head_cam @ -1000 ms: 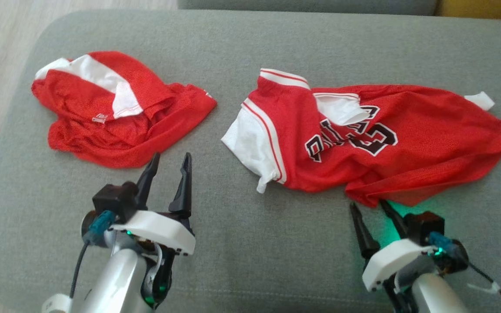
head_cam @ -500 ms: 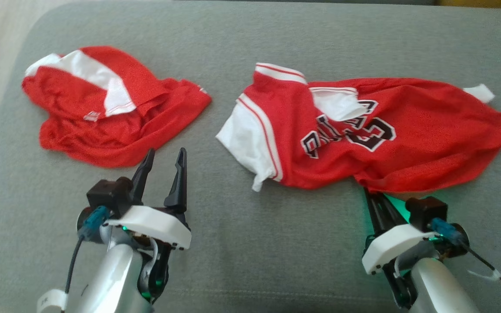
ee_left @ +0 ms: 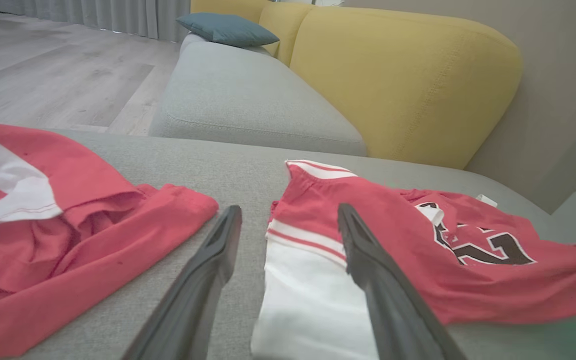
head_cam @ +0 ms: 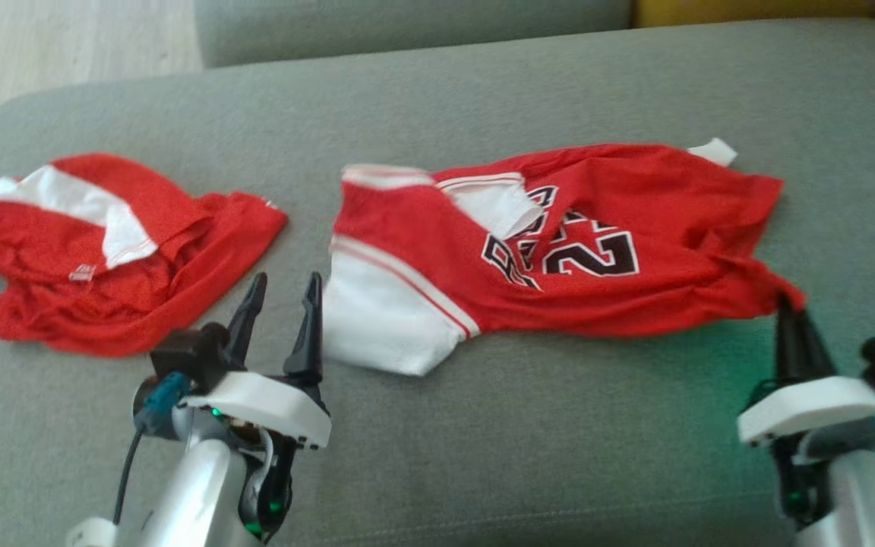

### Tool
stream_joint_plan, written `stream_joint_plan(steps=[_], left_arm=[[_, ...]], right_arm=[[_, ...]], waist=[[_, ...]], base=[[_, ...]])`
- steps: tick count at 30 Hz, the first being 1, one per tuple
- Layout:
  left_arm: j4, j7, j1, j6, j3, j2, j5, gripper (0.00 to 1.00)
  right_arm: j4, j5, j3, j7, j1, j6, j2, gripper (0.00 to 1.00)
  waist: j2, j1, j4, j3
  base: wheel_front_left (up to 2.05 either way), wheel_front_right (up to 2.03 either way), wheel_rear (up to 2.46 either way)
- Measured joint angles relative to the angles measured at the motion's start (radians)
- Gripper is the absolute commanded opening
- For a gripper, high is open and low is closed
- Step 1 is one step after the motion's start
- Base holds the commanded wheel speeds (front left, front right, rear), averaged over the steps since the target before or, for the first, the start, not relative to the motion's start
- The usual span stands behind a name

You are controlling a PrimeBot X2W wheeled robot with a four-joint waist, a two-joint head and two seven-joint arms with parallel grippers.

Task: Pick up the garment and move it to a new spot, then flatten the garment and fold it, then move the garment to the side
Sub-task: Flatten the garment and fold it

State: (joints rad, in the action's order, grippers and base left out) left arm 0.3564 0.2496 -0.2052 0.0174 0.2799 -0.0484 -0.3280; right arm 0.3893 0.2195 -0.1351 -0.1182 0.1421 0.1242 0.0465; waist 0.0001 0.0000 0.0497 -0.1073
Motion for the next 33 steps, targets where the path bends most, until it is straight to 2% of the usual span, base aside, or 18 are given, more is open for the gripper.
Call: stream_joint_plan(steps=[5,9,14,15,16,21,25,30,33], left_arm=[[0.000,0.000,0.006,0.000,0.004,0.001,0.000,1.00],[0.000,0.000,0.006,0.000,0.013,0.001,-0.006,1.00],[0.000,0.000,0.008,0.000,0.029,0.001,-0.011,1.00],[0.000,0.000,0.010,-0.001,0.029,0.001,-0.011,1.00],[0.000,0.000,0.011,-0.001,0.029,0.001,-0.011,1.00],[0.000,0.000,0.018,-0.004,0.029,0.001,-0.018,1.00],[0.000,0.000,0.018,-0.009,0.030,0.001,-0.020,1.00],[0.000,0.000,0.023,-0.010,0.041,0.001,-0.027,1.00],[-0.002,0.000,0.027,-0.010,0.051,0.001,-0.027,1.00]], right_arm=[[-0.075,-0.002,-0.109,0.083,0.000,0.000,-0.001,0.00],[-0.089,-0.033,-0.213,0.153,0.011,0.000,-0.001,0.00],[-0.084,-0.062,-0.256,0.216,0.014,0.000,-0.003,0.02],[-0.079,-0.063,-0.258,0.217,0.013,0.000,-0.003,0.64],[-0.072,-0.063,-0.259,0.216,0.012,0.000,-0.003,1.00],[-0.053,-0.070,-0.244,0.159,0.005,0.000,-0.004,1.00],[-0.067,-0.076,-0.162,0.079,-0.046,0.000,-0.004,1.00],[-0.107,-0.009,-0.046,-0.027,-0.129,0.000,-0.005,1.00],[-0.121,-0.013,0.000,-0.057,-0.155,0.000,-0.004,1.00]], waist=[[0.0000,0.0000,0.018,0.016],[0.0000,0.0000,0.013,0.014],[0.0000,0.0000,0.002,0.011],[0.0000,0.0000,0.001,0.010],[0.0000,0.0000,0.001,0.010],[0.0000,0.0000,0.009,0.018],[0.0000,0.0000,0.022,0.033],[0.0000,0.0000,0.033,0.054],[0.0000,0.0000,0.034,0.060]], base=[[0.00,0.00,0.00],[0.00,0.00,0.00],[0.00,0.00,0.00],[0.00,0.00,0.00],[0.00,0.00,0.00],[0.00,0.00,0.00],[0.00,0.00,0.00],[0.00,0.00,0.00],[0.00,0.00,0.00]])
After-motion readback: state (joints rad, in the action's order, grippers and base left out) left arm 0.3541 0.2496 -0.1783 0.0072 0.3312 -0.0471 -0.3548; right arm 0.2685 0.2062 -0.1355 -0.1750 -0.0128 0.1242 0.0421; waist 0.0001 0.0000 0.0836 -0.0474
